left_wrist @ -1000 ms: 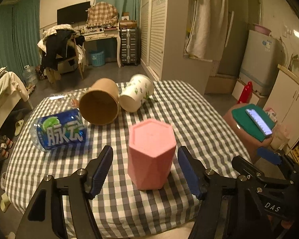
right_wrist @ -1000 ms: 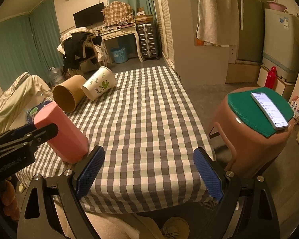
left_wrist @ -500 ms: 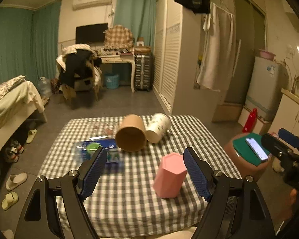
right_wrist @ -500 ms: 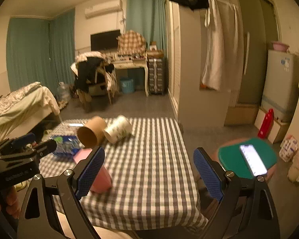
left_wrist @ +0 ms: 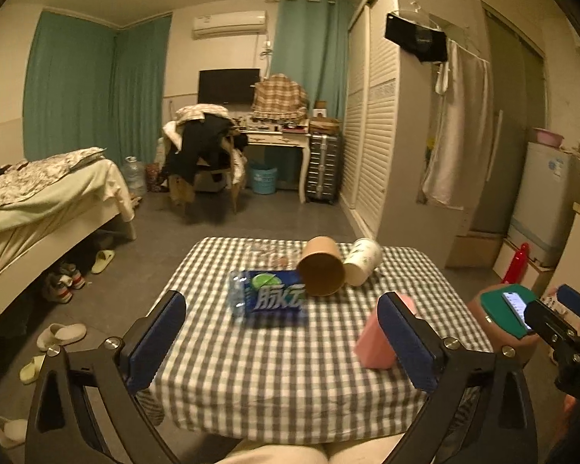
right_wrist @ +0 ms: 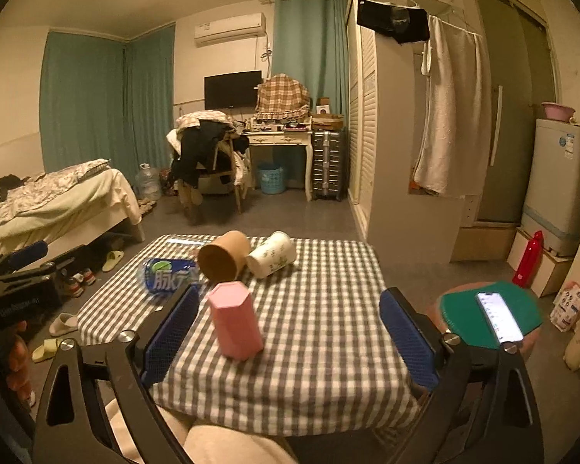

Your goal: Flip cup upside down

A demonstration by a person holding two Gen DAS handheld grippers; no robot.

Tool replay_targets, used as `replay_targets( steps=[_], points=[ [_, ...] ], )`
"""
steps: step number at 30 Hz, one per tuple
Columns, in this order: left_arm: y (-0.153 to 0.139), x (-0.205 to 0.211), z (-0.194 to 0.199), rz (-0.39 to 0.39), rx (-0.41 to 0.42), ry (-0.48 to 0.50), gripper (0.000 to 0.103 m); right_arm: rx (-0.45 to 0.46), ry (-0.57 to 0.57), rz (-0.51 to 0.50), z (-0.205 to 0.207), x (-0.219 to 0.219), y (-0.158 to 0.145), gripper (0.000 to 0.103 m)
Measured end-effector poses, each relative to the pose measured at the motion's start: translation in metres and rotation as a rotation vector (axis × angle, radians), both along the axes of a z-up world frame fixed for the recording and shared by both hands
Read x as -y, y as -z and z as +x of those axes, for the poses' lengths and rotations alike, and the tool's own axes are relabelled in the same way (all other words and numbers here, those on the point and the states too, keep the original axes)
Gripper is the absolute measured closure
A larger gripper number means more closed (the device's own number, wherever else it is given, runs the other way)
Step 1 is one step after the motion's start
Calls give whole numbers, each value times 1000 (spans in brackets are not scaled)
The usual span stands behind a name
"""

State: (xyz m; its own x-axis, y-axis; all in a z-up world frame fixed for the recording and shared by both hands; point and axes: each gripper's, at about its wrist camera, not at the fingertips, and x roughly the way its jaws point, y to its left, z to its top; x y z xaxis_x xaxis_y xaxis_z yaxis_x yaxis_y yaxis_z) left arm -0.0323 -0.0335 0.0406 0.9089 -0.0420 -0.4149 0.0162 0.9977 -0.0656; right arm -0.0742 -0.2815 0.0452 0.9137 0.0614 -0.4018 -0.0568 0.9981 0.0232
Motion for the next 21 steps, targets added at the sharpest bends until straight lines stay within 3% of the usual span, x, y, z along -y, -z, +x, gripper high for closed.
replay_targets(
  steps=[10, 21],
  points=[
    [25, -9, -14, 1, 1, -41, 0, 15, 10, 16, 5, -3, 30, 0],
    [30, -9, -11, 8, -8, -47, 0, 3, 26, 6, 17, -3, 35, 0]
  ],
)
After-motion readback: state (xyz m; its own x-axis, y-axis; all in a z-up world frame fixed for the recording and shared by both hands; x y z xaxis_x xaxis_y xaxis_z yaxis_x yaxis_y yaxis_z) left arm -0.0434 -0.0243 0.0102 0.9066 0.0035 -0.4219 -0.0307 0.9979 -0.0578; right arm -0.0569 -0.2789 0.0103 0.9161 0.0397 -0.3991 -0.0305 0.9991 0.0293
